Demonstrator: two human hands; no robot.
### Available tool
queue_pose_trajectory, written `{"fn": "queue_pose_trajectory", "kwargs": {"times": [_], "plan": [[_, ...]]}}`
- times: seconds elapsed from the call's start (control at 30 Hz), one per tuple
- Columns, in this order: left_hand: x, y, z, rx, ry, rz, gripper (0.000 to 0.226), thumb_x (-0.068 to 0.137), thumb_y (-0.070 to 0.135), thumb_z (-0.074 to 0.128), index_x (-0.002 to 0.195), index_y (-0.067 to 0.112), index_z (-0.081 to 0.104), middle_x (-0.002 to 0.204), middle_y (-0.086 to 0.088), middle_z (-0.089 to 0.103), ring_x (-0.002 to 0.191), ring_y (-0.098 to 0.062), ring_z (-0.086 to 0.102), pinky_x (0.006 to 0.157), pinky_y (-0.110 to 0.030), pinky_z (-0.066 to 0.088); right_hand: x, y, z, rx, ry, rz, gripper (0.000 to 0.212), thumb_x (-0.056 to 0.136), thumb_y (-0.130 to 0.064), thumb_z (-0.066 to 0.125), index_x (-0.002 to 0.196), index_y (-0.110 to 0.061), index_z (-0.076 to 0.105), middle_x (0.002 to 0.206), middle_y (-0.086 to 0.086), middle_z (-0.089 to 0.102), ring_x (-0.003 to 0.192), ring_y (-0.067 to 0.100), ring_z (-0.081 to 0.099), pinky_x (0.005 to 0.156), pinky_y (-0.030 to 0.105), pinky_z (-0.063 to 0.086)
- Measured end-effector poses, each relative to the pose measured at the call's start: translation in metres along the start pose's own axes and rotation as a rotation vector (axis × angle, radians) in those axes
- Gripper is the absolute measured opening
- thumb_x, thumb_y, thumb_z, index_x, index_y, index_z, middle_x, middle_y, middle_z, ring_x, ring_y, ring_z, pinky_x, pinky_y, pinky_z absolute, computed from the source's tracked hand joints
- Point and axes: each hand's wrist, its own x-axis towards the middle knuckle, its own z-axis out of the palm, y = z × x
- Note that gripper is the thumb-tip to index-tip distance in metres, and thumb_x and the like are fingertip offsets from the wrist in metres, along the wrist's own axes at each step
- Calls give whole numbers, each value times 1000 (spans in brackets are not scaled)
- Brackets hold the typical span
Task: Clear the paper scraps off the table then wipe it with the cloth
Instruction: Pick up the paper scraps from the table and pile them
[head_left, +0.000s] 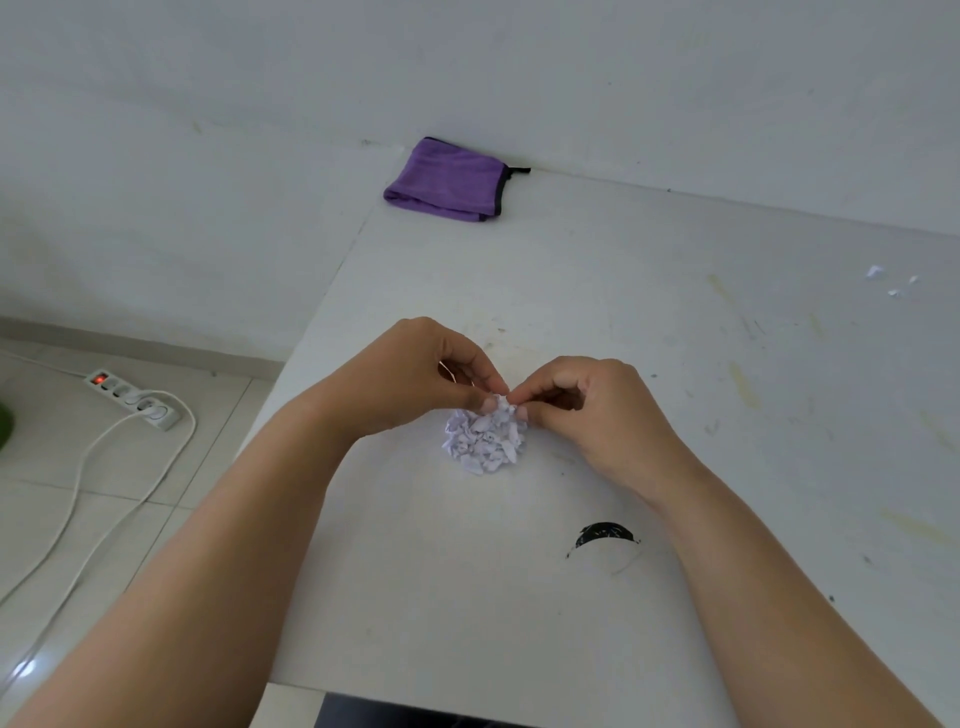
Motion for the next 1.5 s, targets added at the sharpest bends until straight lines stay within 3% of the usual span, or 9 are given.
{"fn": "queue_pose_trajectory", "kwargs": {"times": [0.1, 0.2, 0.4, 0.63, 0.7, 0.87, 1.1, 1.33, 1.5], "plan": [[4, -6, 1, 44, 19, 2, 11, 76, 25, 76, 81, 34, 75, 86, 5, 71, 78, -8, 63, 74, -19, 49, 0, 0, -1, -36, -5, 12, 22, 85, -8, 62, 87, -25, 76, 86, -12, 72, 80, 3, 66, 74, 16, 51], [6, -8, 2, 72, 25, 4, 12, 79, 25, 72, 84, 36, 74, 90, 8, 70, 82, -4, 62, 74, -12, 47, 0, 1, -2, -64, 2, 22, 31, 86, -5, 56, 87, -29, 76, 86, -13, 73, 83, 14, 68, 78, 27, 53], [5, -9, 1, 100, 34, -7, 15, 86, 20, 66, 90, 33, 73, 88, 19, 69, 85, 7, 60, 72, 0, 41, 1, 1, 1, 14, 20, 22, 21, 80, -7, 71, 79, -28, 74, 79, -12, 73, 76, 2, 67, 72, 9, 49], [6, -11, 0, 62, 37, 7, 15, 86, 21, 66, 90, 34, 71, 81, 16, 69, 76, 7, 60, 68, 0, 40, 1, 3, -2, 41, 60, 10, 13, 80, -11, 72, 84, -24, 74, 75, -10, 70, 68, -4, 61, 67, 6, 44], [8, -9, -2, 63, 51, 3, 14, 87, 24, 64, 94, 35, 70, 78, 18, 67, 75, 6, 59, 67, -3, 40, 1, 2, -11, 65, 82, 9, 12, 82, -15, 70, 86, -25, 74, 77, -10, 70, 70, 0, 61, 69, 12, 47], [38, 24, -3, 208, 54, 91, 13, 90, 31, 60, 99, 36, 67, 90, 21, 65, 84, 7, 58, 69, -7, 40, 11, 5, -57, 49, 145, 3, 14, 83, -15, 68, 91, -26, 71, 86, -2, 71, 83, 18, 65, 83, 31, 51], [131, 88, 45, 351, -7, 304, 17, 89, 23, 60, 104, 27, 68, 102, 9, 66, 91, -5, 59, 81, -19, 45, 22, 60, -142, -283, 279, 89, 17, 88, -14, 60, 103, -19, 68, 91, -1, 66, 88, 15, 61, 70, 15, 43], [214, 125, 115, 578, -100, 358, 25, 93, 22, 52, 117, 27, 60, 119, 2, 56, 99, -13, 51, 91, -28, 40, 15, 125, -227, -573, 302, 217, 24, 91, -15, 57, 114, -17, 64, 118, 0, 62, 108, 19, 57, 90, 29, 44], [259, 154, 160, 524, -114, 378, 26, 94, 20, 50, 117, 26, 61, 118, 1, 56, 105, -15, 53, 92, -27, 40, 19, 160, -281, -613, 376, 259, 26, 91, -12, 55, 115, -12, 64, 120, 9, 60, 107, 23, 57, 87, 27, 43]]}}
